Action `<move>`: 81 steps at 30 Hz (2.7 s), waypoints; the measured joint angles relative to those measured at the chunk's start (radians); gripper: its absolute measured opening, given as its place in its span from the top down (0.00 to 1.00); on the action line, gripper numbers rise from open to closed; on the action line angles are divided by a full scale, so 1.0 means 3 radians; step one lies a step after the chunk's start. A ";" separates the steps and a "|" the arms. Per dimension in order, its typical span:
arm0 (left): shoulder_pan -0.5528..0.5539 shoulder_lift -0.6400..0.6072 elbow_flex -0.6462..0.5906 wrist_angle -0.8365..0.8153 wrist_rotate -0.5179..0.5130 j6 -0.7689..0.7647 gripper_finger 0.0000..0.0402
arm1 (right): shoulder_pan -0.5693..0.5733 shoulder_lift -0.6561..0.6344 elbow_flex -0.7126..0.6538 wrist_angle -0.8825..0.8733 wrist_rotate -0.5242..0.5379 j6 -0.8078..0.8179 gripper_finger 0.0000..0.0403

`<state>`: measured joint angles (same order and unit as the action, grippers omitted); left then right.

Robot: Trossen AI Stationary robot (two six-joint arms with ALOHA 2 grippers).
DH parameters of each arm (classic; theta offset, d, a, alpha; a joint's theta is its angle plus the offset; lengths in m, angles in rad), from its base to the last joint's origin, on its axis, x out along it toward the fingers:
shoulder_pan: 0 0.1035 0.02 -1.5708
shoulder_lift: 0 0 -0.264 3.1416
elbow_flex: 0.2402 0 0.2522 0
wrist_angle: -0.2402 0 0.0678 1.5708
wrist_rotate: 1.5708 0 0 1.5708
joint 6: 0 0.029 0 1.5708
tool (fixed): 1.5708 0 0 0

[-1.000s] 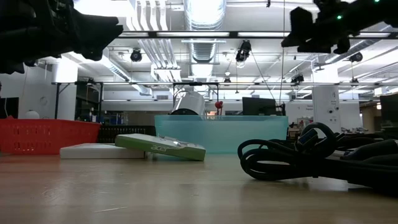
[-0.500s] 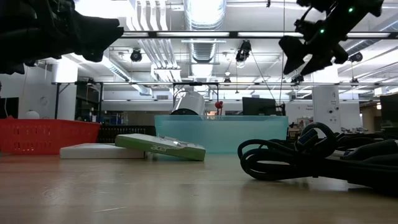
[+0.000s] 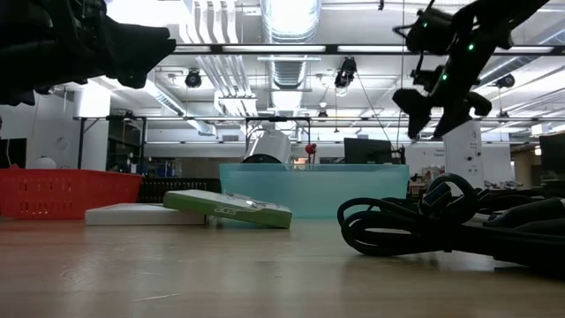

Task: Pick and place items into bin
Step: Put the black adapter into the red bin

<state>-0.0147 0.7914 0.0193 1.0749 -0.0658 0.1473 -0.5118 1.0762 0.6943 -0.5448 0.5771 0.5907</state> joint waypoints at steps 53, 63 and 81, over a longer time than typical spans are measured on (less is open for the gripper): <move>0.0000 0.0000 0.0000 -0.0005 0.0000 -0.0001 0.60 | -0.0327 0.1716 -0.0047 0.0488 0.0004 0.0116 0.37; 0.0000 0.0000 0.0000 -0.0005 0.0000 -0.0001 0.60 | -0.0326 0.1716 -0.0047 0.0516 0.0004 0.0116 0.47; 0.0000 0.0000 0.0000 -0.0005 0.0001 -0.0002 0.60 | -0.0324 0.1697 -0.0041 0.0510 -0.0035 0.0088 0.66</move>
<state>-0.0147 0.7914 0.0193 1.0733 -0.0656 0.1468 -0.6090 1.5854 0.6819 -0.3918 0.5665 0.6170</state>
